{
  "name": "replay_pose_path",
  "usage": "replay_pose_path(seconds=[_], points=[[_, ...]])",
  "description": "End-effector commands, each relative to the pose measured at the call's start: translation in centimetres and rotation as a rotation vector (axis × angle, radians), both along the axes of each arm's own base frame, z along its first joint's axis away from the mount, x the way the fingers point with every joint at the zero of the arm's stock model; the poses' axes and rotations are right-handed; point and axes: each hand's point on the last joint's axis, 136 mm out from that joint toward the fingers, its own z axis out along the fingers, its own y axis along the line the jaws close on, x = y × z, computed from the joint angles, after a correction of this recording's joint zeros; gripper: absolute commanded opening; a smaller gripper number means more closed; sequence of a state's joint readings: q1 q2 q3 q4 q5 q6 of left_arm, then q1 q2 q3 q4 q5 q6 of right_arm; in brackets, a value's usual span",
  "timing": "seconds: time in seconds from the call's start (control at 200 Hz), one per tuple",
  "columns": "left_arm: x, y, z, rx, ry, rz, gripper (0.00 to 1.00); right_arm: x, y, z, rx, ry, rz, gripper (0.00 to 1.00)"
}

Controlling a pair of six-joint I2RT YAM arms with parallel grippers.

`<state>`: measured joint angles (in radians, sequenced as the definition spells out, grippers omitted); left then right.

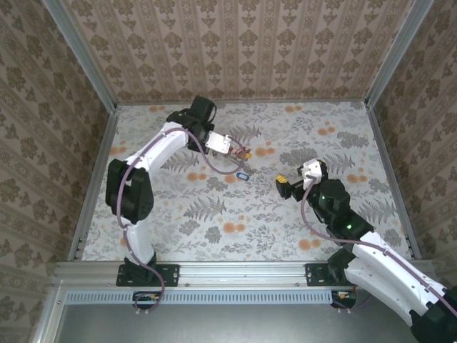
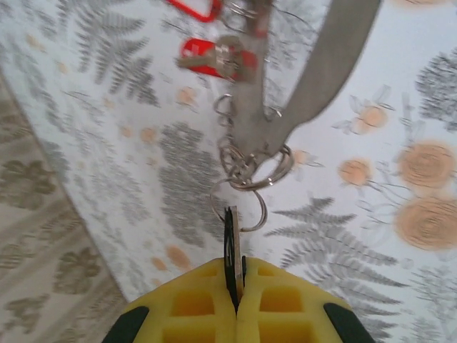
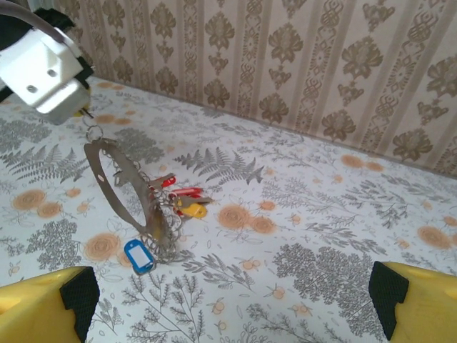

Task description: Put the keys on the keyring

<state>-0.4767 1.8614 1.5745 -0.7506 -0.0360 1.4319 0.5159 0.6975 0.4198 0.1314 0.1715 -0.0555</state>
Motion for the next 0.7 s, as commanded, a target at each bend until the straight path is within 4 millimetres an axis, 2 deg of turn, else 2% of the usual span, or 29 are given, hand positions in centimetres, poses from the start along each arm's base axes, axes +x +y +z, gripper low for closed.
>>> replay_pose_path(seconds=[0.0, 0.155, 0.275, 0.395, 0.495, 0.585, 0.695], points=[[-1.1, 1.4, -0.3, -0.037, 0.032, 0.026, 0.0, 0.5, 0.5, 2.0, 0.034, -0.056, 0.018, 1.0], [-1.9, 3.6, -2.5, -0.088, 0.079, 0.103, 0.04, 1.3, 1.1, 1.6, 0.042, -0.042, 0.031, 1.0], [-2.8, 5.0, -4.3, -0.054, 0.127, 0.144, 0.07, 2.0, 1.7, 1.4, 0.041, -0.015, 0.042, 1.0], [-2.4, 6.1, -4.8, -0.073, 0.14, 0.219, 0.12, 2.0, 1.7, 0.9, 0.062, 0.006, 0.036, 1.0], [-1.5, 7.1, -4.3, -0.111, 0.135, 0.31, 0.23, 1.7, 1.2, 0.8, 0.072, 0.002, 0.015, 1.0], [-0.4, 8.1, -2.8, -0.192, 0.116, 0.419, 0.25, 1.4, 0.5, 1.6, 0.052, -0.03, -0.002, 1.0], [1.2, 10.9, -0.8, -0.265, 0.093, 0.65, 0.26, 1.2, -0.8, 2.6, 0.015, -0.07, -0.042, 1.0]])
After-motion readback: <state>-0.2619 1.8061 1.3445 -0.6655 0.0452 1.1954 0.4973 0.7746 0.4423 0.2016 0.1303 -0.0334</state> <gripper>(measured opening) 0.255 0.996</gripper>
